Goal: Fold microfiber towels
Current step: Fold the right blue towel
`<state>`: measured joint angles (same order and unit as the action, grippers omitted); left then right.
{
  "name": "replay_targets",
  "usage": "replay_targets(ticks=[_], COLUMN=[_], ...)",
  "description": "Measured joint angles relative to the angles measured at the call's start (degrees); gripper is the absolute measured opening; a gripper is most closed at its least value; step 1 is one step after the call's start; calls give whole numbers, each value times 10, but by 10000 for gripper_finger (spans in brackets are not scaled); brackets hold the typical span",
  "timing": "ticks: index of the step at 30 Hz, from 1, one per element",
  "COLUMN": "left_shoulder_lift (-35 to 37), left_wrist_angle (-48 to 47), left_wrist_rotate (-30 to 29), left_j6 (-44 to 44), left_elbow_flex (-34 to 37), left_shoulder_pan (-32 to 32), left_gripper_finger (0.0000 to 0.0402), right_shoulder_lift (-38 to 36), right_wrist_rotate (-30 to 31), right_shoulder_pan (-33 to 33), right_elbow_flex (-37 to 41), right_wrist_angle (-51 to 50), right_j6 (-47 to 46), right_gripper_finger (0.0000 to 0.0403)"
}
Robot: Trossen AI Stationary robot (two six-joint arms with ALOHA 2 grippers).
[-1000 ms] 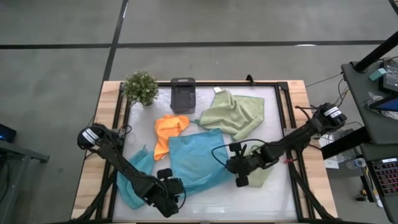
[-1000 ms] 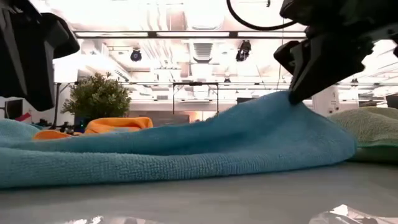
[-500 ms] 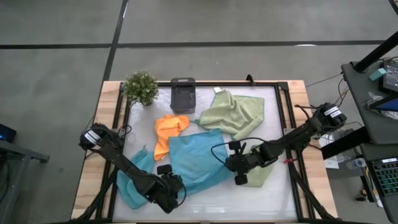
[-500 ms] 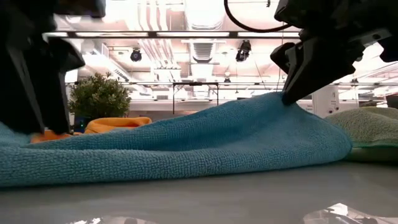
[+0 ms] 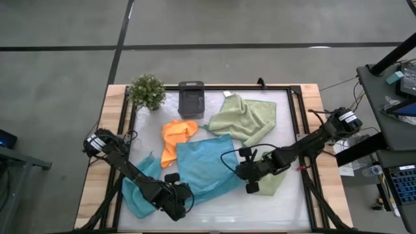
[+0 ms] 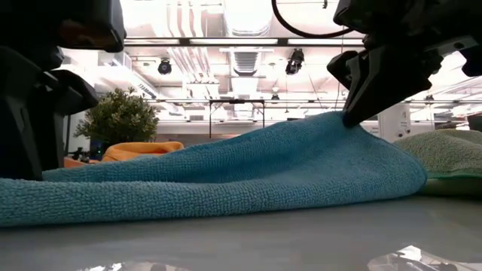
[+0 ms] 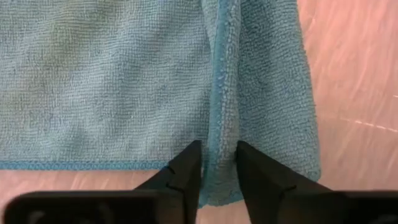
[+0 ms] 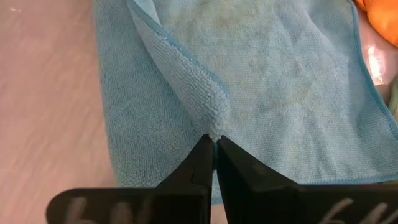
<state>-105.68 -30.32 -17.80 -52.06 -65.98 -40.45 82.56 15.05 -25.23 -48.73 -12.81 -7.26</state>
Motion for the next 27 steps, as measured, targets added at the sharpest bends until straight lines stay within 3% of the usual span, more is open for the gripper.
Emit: replay_targets(ticks=[6, 18, 22, 27], left_shoulder_lift=[1, 53, 83, 111], left_wrist_angle=[-1, -7, -41, -132], left_wrist_rotate=[24, 37, 23, 9], left_j6=[2, 0, 4, 5], left_elbow_flex=[-1, -29, -29, -25], left_shoulder_pan=[0, 0, 8, 34], left_gripper_finger=[7, 1, 1, 1], right_shoulder_lift=[0, -55, -79, -84], right_wrist_rotate=[0, -60, -53, 3], right_shoulder_pan=[0, -30, -30, -13], right_elbow_flex=[0, 0, 0, -1], right_wrist_angle=[-3, -31, -35, -36], right_j6=[4, 8, 10, 52], right_gripper_finger=[9, 9, 9, 9])
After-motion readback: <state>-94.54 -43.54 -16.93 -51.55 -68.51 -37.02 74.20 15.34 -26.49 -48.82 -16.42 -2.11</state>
